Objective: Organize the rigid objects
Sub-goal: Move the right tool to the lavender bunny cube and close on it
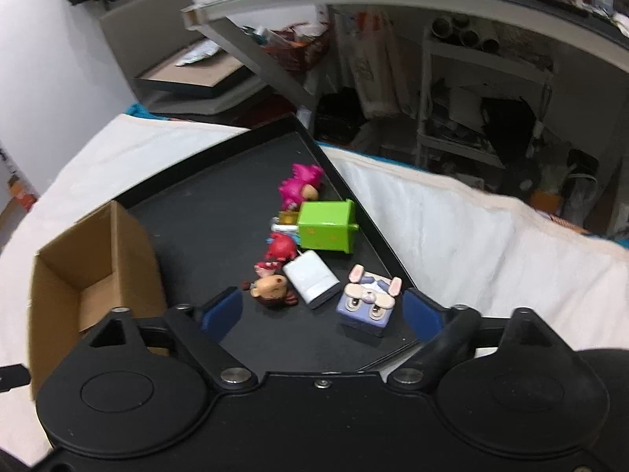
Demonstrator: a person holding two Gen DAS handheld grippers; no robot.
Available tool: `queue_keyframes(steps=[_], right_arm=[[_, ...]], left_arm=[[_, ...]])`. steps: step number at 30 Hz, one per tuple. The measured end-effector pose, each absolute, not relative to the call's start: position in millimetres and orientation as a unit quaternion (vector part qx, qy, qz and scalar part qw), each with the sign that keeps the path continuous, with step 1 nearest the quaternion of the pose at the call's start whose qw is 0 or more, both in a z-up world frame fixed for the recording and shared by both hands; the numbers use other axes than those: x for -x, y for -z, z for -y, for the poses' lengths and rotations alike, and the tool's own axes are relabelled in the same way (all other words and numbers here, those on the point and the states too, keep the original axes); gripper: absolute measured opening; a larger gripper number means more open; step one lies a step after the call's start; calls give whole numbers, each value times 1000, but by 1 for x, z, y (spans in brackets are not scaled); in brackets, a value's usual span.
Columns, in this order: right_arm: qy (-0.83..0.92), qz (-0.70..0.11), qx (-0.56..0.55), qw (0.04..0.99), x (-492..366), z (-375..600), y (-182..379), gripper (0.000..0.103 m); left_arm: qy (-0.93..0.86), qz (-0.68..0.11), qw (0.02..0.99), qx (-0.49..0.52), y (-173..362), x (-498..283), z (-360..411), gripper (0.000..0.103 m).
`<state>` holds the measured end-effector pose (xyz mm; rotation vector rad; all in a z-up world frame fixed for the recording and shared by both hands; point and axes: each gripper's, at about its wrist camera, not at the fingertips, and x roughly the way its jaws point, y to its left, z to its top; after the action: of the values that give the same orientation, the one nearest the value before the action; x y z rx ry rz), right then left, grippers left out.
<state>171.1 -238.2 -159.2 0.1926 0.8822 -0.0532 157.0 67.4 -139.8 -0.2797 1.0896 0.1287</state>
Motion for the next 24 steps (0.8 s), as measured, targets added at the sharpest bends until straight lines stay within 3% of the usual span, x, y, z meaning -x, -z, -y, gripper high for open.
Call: queue_keyframes(steps=[10, 16, 17, 18, 24], right_arm=[[89, -457, -104, 879, -198, 242, 191, 79], [114, -475, -116, 865, -214, 246, 208, 76], [117, -479, -114, 862, -216, 247, 212, 75], [119, -484, -116, 859, -218, 247, 214, 73], [122, -510, -137, 841, -230, 250, 233, 45]], left_arm=[[-68, -545, 824, 139, 168, -177, -68, 49], [-82, -553, 819, 131, 178, -185, -68, 28], [-85, -553, 819, 128, 180, -186, -68, 20], [-87, -553, 818, 129, 181, -186, -69, 15], [-100, -543, 824, 132, 179, -188, -76, 12]])
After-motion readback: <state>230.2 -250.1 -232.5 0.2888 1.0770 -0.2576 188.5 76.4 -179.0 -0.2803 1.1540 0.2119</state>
